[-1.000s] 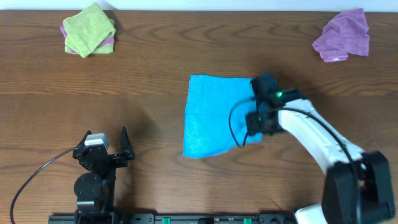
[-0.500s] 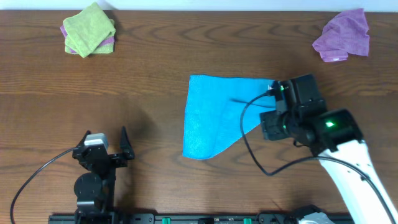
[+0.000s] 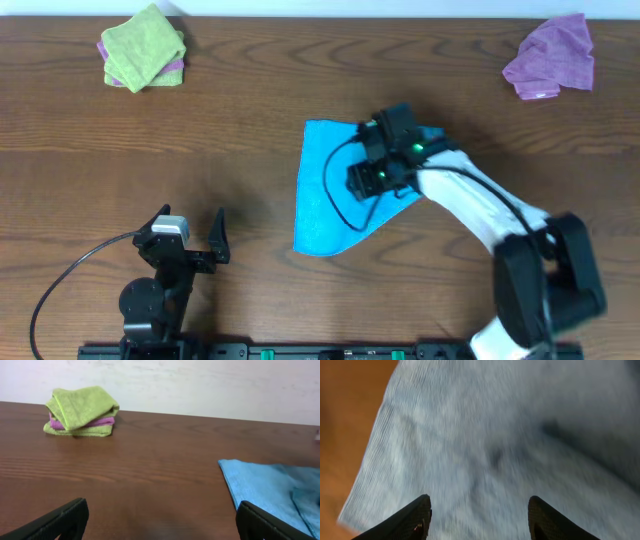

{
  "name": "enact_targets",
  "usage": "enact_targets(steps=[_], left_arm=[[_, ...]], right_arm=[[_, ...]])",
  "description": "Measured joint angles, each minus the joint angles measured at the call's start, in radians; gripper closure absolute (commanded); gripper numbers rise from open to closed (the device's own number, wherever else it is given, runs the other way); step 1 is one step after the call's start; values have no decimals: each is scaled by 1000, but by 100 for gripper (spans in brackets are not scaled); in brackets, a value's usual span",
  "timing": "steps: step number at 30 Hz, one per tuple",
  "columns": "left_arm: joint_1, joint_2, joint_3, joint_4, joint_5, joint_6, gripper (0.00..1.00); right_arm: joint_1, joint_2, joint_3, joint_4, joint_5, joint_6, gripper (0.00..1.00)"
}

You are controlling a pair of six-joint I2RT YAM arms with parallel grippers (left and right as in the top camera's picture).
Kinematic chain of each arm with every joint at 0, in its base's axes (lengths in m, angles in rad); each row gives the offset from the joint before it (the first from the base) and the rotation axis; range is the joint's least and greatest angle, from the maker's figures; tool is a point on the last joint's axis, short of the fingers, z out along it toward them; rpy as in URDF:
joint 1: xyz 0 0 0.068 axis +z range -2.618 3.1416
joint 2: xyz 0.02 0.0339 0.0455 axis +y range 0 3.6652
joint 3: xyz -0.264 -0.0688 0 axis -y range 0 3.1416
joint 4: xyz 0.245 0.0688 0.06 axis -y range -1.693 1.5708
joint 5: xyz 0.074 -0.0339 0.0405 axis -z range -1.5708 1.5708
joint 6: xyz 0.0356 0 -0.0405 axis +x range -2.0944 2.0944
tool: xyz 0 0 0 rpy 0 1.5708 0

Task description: Fold the cloth

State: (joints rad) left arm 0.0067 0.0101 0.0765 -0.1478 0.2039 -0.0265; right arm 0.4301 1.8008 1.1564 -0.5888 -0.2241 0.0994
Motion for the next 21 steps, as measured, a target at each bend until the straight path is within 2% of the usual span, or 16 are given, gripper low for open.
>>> enact_targets(steps=[8,15,21], left_arm=[[0,0,0,0,3,0,5],[0,0,0,0,3,-29,5],[0,0,0,0,3,-53,5]], right_arm=[[24,96,155,4,164,-55,37],[-5,103,159,-39,283,-250,44],[-48,107,159,-78,298,-415,46]])
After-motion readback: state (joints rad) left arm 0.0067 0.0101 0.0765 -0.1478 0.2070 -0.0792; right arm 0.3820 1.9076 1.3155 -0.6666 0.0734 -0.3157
